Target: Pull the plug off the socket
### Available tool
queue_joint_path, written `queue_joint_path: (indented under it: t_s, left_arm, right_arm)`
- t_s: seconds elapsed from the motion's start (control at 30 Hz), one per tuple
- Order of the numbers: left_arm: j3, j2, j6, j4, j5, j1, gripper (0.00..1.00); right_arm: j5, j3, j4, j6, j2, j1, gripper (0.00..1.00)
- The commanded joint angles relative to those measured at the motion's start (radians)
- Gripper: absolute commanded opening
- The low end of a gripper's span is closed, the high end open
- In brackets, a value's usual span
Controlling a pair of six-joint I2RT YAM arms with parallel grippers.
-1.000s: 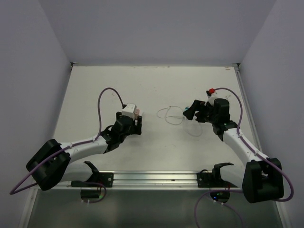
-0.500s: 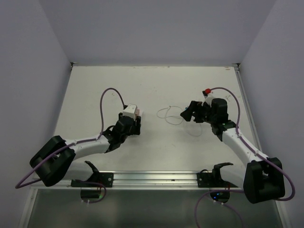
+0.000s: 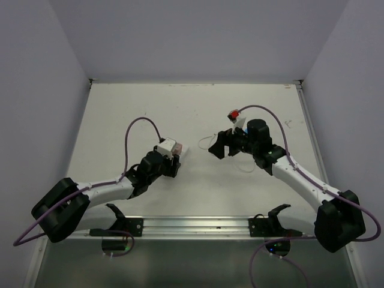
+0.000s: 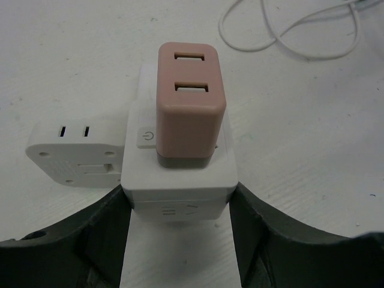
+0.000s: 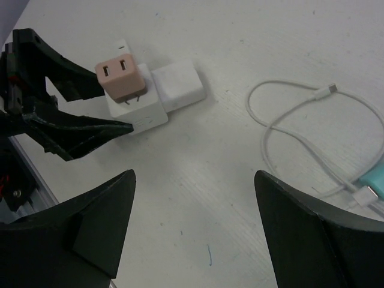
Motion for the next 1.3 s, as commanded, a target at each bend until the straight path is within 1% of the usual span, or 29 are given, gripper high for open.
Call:
queue_joint_path:
  t_s: [0.0, 0.07, 0.17, 0.3, 0.4, 0.47, 0.67, 0.93, 1.13, 1.17, 1.23, 1.27]
  left_arm:
    - [0.003, -0.012, 0.061, 0.119, 0.16, 0.002, 0.06]
    - [0.017, 0.001, 0.066, 0.116, 0.196, 0.002, 0.06]
    - [0.027, 0.013, 0.067, 0.12, 0.255, 0.002, 0.0]
    - [0.03, 0.017, 0.049, 0.128, 0.294, 0.001, 0.0]
    - [0.03, 0.017, 0.041, 0.139, 0.297, 0.001, 0.0]
    - [0.032, 0.019, 0.038, 0.14, 0.298, -0.001, 0.0]
    - [0.034, 0.027, 0.035, 0.143, 0.305, -0.011, 0.0]
    - [0.038, 0.027, 0.026, 0.145, 0.305, -0.016, 0.0]
    - [0.04, 0.027, 0.017, 0.151, 0.305, -0.014, 0.0]
    - [0.04, 0.027, 0.014, 0.152, 0.303, -0.014, 0.0]
    - [0.04, 0.028, 0.012, 0.154, 0.3, -0.014, 0.0]
    - [0.04, 0.027, 0.009, 0.153, 0.297, -0.014, 0.0]
  right_arm:
    - [0.034, 0.074, -0.014, -0.056, 0.03, 0.067, 0.84]
    - [0.051, 0.105, -0.011, -0.061, 0.053, 0.096, 0.83]
    - [0.074, 0.139, 0.008, -0.053, 0.104, 0.15, 0.83]
    - [0.132, 0.173, 0.032, -0.03, 0.154, 0.24, 0.83]
    - [0.179, 0.194, 0.037, 0.002, 0.191, 0.281, 0.83]
    - [0.219, 0.199, 0.069, 0.016, 0.219, 0.298, 0.83]
    - [0.236, 0.226, 0.107, 0.029, 0.294, 0.331, 0.82]
    - [0.21, 0.236, 0.167, 0.039, 0.354, 0.346, 0.8]
    - [0.192, 0.225, 0.196, 0.048, 0.392, 0.354, 0.73]
    - [0.19, 0.222, 0.201, 0.049, 0.395, 0.355, 0.69]
    - [0.186, 0.214, 0.207, 0.054, 0.401, 0.357, 0.65]
    - [0.183, 0.211, 0.209, 0.057, 0.403, 0.358, 0.6]
